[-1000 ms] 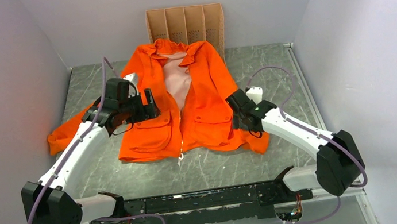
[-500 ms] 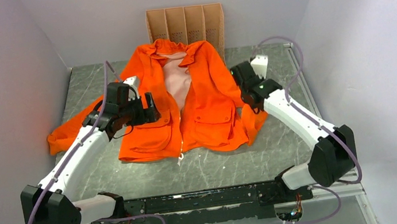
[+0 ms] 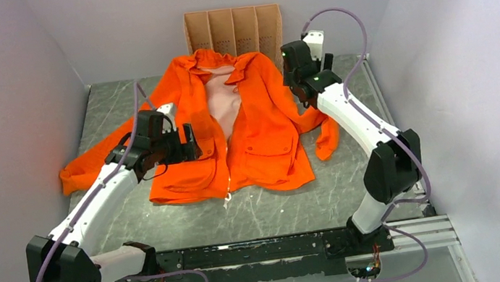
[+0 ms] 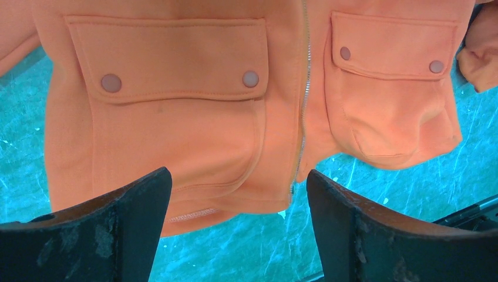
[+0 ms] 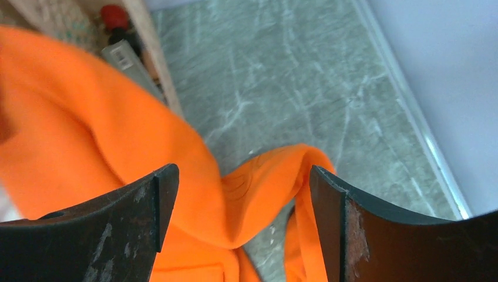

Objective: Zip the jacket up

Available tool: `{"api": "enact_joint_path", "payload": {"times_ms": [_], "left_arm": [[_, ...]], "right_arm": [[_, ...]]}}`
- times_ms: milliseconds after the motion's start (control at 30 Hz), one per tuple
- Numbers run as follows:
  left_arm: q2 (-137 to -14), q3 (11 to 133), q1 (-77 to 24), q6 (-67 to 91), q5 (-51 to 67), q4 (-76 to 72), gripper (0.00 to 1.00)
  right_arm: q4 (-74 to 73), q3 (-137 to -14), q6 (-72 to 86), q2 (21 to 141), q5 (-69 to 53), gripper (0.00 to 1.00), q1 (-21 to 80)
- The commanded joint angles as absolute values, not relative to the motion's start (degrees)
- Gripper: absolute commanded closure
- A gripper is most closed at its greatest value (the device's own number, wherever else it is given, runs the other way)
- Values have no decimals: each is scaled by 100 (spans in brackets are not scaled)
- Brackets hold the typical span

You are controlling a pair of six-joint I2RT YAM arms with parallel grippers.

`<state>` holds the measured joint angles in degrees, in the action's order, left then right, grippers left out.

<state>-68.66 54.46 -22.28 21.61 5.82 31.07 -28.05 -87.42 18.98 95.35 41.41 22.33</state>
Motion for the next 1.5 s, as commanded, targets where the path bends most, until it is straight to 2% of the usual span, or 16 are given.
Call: {"api": "enact_joint_path", "payload": {"times_ms": [0, 367, 767, 1300, 1467], "left_arm": [[-6812, 5462, -2276, 2079, 684, 2953, 11], [-7014, 5394, -2318, 2175, 990, 2943, 11], [-7545, 5177, -2593, 2676, 1038, 2914, 13], [-8198, 4625, -2894, 3221, 909, 2497, 20], [-8262, 4506, -2913, 3276, 822, 2420, 22]], "right_arm": [[-2927, -8372, 1894, 9096, 3142, 15, 2476], [-2857, -6989, 2649, 8341, 1800, 15, 3531], [-2584, -6111, 3293, 8472, 1090, 19, 4526], [-2357, -6179, 3134, 9373, 1692, 22, 5300], [-2492, -6308, 3096, 9620, 2086, 32, 5443]]}}
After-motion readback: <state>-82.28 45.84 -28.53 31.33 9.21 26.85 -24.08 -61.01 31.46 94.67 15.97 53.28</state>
